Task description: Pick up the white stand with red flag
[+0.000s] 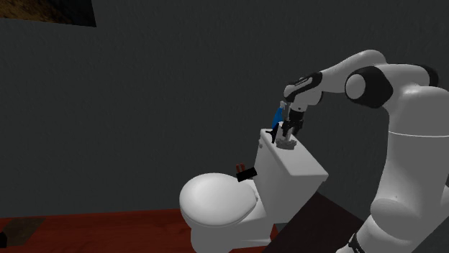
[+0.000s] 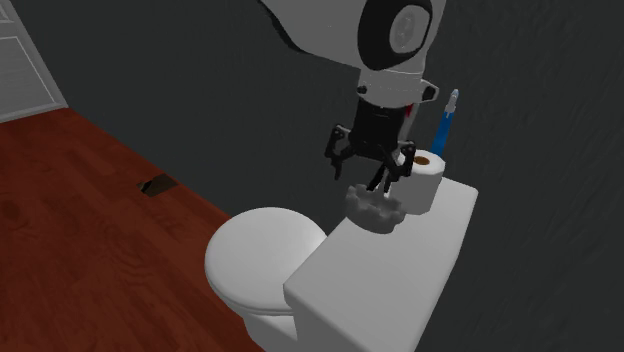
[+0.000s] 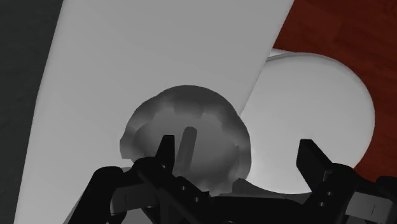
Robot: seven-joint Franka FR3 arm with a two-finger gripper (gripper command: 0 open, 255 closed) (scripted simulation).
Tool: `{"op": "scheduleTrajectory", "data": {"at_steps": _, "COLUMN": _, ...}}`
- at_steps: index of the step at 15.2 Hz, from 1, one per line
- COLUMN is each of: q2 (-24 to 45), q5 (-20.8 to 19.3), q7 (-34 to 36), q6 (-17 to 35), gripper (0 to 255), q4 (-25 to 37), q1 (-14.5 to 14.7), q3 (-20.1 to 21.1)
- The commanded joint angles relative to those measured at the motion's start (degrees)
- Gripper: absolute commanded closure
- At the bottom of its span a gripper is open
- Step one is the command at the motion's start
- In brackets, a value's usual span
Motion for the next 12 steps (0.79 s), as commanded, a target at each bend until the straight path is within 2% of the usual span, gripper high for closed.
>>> {"op": "scheduleTrajectory", "data": {"at_steps": 1, "q2": 4.4, "q5": 1.5, "q7": -1.2, "q6": -1.1, "gripper": 0, "q4": 4.9, "q1": -1.8, "q3": 0.2}}
{"op": "scheduleTrajectory", "data": {"at_steps": 6, "q2": 14.7, "q5": 4.4, "q7": -2.8, "q6": -3.4, "gripper": 0, "q4": 16.8, "q1": -6.2, "q3": 1.0}}
{"op": "scheduleTrajectory", "data": {"at_steps": 12, "q2": 16.9, "q5": 4.8, "q7": -3.2, "q6": 0.0, "gripper": 0, "q4": 15.8, "q1": -7.1, "q3": 2.4}}
